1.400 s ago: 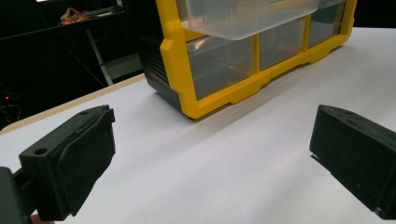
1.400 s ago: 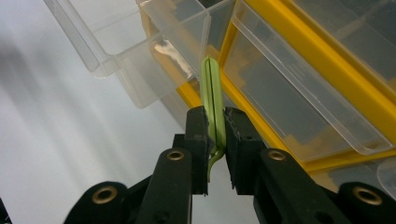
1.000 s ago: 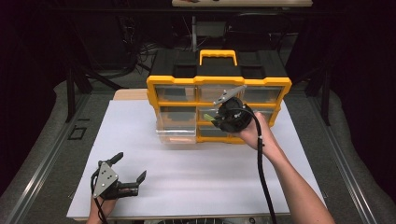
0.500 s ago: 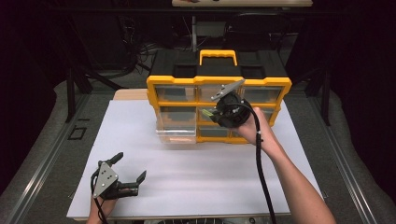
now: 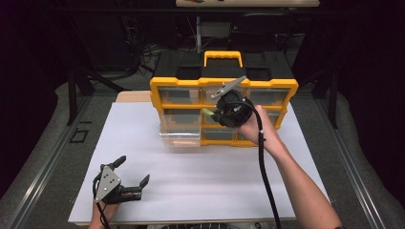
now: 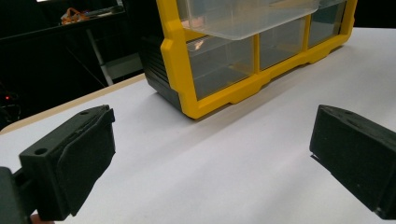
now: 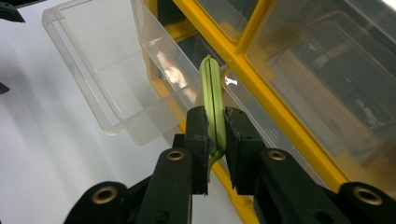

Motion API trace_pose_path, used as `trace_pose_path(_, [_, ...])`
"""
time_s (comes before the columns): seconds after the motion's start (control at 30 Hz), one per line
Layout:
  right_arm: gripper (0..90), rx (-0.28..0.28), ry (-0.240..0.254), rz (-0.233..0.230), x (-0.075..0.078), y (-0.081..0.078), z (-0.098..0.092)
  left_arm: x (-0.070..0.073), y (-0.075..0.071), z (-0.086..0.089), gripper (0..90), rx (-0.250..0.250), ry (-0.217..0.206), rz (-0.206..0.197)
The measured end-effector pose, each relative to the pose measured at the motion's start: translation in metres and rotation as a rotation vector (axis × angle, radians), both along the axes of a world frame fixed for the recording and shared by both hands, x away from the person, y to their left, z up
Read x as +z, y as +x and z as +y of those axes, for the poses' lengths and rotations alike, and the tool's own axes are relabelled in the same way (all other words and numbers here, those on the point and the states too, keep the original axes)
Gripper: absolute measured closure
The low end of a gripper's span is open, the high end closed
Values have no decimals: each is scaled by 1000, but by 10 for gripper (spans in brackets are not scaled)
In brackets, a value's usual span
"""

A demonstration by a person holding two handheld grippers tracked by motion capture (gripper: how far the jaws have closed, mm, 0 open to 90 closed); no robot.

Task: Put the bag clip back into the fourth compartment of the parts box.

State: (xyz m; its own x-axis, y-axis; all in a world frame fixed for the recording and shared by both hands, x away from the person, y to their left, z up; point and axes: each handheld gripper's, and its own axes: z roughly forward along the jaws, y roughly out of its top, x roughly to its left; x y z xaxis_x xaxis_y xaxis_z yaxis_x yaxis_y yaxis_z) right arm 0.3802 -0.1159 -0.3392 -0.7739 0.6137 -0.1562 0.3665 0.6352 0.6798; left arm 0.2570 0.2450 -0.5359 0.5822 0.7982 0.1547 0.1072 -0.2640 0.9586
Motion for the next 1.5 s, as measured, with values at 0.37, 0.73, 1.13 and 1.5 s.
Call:
trace_pose_path(0.37, [803, 21, -2, -7, 4, 3, 11, 0, 0, 0, 3, 0, 0, -1])
trace_pose_path(0.73, [803, 33, -6, -6, 4, 7, 19, 0, 0, 0, 3, 0, 0, 1])
trace_pose_path(1.13, [803, 43, -10, -5, 6, 8, 27, 0, 0, 0, 3, 0, 0, -1])
trace_pose_path(1.5, [803, 62, -11, -14, 7, 9, 36, 0, 0, 0, 3, -1, 0, -1])
